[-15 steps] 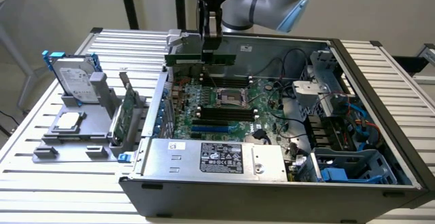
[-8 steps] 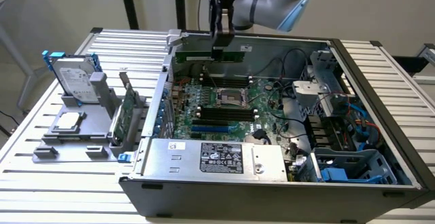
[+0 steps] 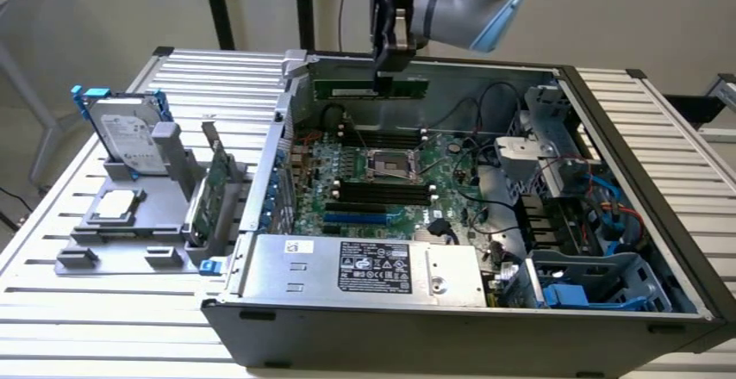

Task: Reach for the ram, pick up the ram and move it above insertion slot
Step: 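Pick up the ram and move it above insertion slot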

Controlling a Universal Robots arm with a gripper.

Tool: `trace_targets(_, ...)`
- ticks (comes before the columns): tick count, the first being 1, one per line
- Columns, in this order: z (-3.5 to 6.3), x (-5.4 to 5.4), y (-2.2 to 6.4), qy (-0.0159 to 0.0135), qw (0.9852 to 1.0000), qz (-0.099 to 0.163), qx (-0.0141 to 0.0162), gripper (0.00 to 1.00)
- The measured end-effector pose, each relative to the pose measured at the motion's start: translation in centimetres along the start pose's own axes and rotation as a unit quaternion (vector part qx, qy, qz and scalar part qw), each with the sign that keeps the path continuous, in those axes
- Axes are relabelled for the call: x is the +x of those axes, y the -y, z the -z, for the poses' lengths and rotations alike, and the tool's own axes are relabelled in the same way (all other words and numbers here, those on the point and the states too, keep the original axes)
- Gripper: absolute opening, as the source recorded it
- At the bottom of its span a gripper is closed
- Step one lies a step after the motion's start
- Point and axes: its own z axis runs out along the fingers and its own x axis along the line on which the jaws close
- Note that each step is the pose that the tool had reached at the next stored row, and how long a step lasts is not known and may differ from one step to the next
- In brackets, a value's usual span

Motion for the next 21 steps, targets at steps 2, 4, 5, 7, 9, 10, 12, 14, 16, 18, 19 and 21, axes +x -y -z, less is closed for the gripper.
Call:
trace_targets(2, -0.01, -0.3, 0.44, 0.0001, 1.0, 0.0, 0.0, 0.13)
trace_targets(4, -0.02, -0.6, 0.81, 0.0, 1.0, 0.0, 0.0, 0.13)
trace_targets(5, -0.02, -0.7, 0.98, 0.0, 1.0, 0.0, 0.0, 0.13)
trace_targets(7, -0.02, -0.9, 1.27, 0.0, 1.0, -0.002, 0.0001, 0.13)
trace_targets(9, -0.02, -1.0, 1.5, -0.0001, 1.0, -0.005, 0.0002, 0.13)
trace_targets(10, -0.02, -1.1, 1.6, 0.0, 1.0, -0.006, 0.0003, 0.13)
trace_targets(12, -0.02, -1.2, 1.77, 0.0, 0.9999, -0.011, 0.0005, 0.13)
trace_targets(14, -0.03, -1.3, 1.9, 0.0001, 0.9999, -0.016, 0.0008, 0.13)
trace_targets(16, -0.03, -1.4, 1.99, 0.0002, 0.9997, -0.023, 0.0012, 0.13)
trace_targets(18, -0.03, -1.4, 2.08, 0.0003, 0.9995, -0.03, 0.0015, 0.13)
trace_targets(19, -0.03, -1.5, 2.12, 0.0004, 0.9994, -0.034, 0.0017, 0.13)
trace_targets(21, -0.04, -1.6, 2.22, 0.0004, 0.9992, -0.04, 0.002, 0.13)
